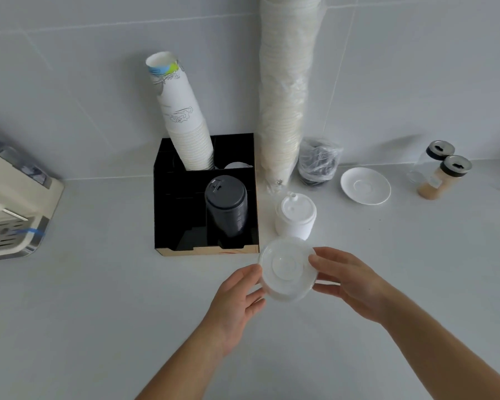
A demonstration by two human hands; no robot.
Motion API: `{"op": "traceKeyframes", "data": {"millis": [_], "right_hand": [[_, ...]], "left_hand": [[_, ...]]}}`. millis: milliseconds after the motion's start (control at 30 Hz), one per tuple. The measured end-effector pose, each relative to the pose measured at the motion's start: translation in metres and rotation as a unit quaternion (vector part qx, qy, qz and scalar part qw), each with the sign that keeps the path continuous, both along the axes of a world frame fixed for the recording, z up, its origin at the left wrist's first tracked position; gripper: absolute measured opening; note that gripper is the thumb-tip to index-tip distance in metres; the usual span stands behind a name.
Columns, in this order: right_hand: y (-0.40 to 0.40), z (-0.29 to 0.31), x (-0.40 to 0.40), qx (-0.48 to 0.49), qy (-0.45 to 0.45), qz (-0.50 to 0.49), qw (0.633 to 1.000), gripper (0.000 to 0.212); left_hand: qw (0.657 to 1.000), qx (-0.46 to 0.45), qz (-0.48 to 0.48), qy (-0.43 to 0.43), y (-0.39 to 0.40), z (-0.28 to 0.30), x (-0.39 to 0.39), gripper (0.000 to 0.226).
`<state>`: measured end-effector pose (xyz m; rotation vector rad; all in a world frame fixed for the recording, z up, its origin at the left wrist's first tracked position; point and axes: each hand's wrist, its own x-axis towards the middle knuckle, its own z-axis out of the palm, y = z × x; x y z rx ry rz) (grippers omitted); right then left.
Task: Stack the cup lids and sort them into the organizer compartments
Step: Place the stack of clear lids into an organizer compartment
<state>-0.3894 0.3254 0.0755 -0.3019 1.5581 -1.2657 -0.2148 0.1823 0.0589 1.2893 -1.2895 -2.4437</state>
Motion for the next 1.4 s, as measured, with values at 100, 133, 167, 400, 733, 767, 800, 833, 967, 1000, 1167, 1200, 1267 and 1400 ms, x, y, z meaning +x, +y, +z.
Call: {"op": "traceKeyframes", "data": {"millis": [100,133,167,400,733,767,800,833,967,1000,1167,1200,1267,1400], "right_hand": [[-0.026,0.007,0.017,0.005,0.007,0.013,1.0,0.041],[-0.034,0.008,0.022,0.008,0.007,0.011,1.0,0.038],[-0.04,0.009,0.026,0.01,0.007,0.009,1.0,0.035],[-0.098,0.012,0.064,0.027,0.019,0.018,0.999,0.025],[-0.189,0.013,0.099,0.029,0.063,0.039,0.997,0.029],[-0.197,0.013,0.1,0.03,0.068,0.042,0.996,0.029],[-0.206,0.013,0.101,0.032,0.074,0.045,0.996,0.029],[-0.213,0.013,0.101,0.032,0.078,0.046,0.995,0.029],[-0.246,0.009,0.098,0.03,0.092,0.039,0.995,0.026],[-0.254,0.008,0.098,0.033,0.1,0.038,0.994,0.026],[-0.293,0.007,0.091,0.06,0.124,0.087,0.987,0.037],[-0.299,0.007,0.09,0.07,0.128,0.105,0.984,0.034],[-0.31,0.006,0.086,0.09,0.142,0.127,0.978,0.034],[-0.327,0.004,0.08,0.118,0.148,0.123,0.974,0.041]], "left_hand": [[1.0,-0.003,0.011,0.004,-0.021,0.002,0.021,0.033],[1.0,-0.005,0.011,0.003,-0.028,0.002,0.027,0.035],[1.0,-0.008,0.011,-0.001,-0.033,0.003,0.032,0.034],[1.0,-0.018,0.018,-0.003,-0.084,0.001,0.073,0.03],[0.999,-0.016,0.036,0.001,-0.141,0.0,0.108,0.038],[0.999,-0.014,0.044,0.001,-0.145,0.001,0.108,0.038],[0.999,-0.008,0.052,0.003,-0.151,0.002,0.108,0.037],[0.998,-0.001,0.06,0.007,-0.156,0.003,0.107,0.036],[0.996,0.022,0.078,0.035,-0.17,0.004,0.1,0.027],[0.995,0.03,0.083,0.035,-0.173,0.003,0.097,0.024],[0.988,0.083,0.127,0.035,-0.191,-0.008,0.081,0.023],[0.985,0.094,0.137,0.038,-0.192,-0.011,0.078,0.02],[0.98,0.115,0.154,0.045,-0.193,-0.014,0.07,0.027],[0.973,0.133,0.183,0.052,-0.192,-0.015,0.058,0.05]]}}
